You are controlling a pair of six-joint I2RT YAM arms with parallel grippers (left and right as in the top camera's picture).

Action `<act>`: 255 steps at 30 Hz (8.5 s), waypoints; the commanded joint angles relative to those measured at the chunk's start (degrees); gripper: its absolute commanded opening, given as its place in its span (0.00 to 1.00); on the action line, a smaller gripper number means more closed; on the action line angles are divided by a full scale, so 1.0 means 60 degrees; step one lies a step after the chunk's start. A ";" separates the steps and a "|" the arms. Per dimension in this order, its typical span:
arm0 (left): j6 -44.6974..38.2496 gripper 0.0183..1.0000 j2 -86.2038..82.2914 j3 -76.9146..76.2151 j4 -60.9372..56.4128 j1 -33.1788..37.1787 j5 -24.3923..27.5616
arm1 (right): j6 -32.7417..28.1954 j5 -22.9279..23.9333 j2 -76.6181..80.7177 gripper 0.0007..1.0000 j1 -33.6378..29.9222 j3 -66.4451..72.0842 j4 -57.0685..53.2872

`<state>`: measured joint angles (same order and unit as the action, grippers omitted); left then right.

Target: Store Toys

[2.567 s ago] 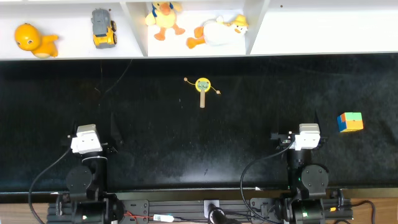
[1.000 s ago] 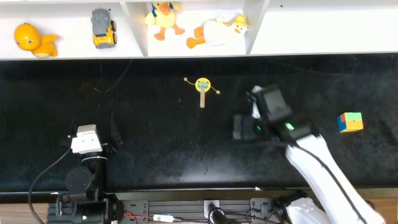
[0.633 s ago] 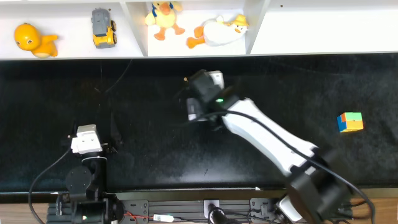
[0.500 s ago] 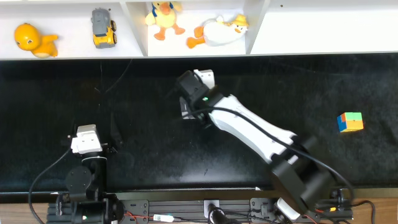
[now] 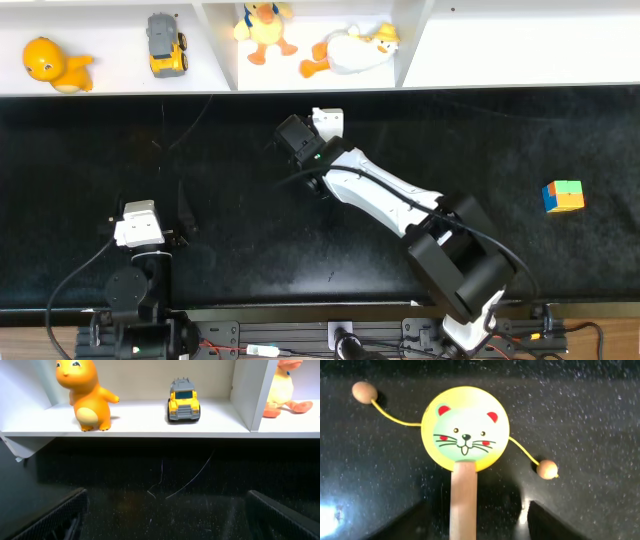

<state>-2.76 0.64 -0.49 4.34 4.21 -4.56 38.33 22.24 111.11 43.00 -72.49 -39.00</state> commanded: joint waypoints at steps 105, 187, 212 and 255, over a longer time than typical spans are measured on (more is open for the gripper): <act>-0.0102 1.00 -0.0080 0.0007 0.0018 0.0036 0.0029 | -0.9380 -0.3045 -0.8783 1.00 -0.8575 0.5493 0.0692; -0.0106 1.00 -0.0080 0.0007 0.0018 0.0036 0.0029 | -0.8309 -0.6932 -0.1665 0.45 -1.1395 -0.0543 0.4481; -0.0102 1.00 -0.0080 0.0007 0.0018 0.0036 0.0029 | -0.7879 -0.4794 -0.5880 0.97 -1.0182 0.5173 0.6226; -0.0102 1.00 -0.0080 0.0007 0.0018 0.0036 0.0029 | -0.7566 -0.3235 -1.8487 1.00 -0.7129 1.2043 0.5781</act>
<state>-2.96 0.64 -0.51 4.34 4.21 -4.51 -10.87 3.18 0.73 0.40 -1.04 -4.51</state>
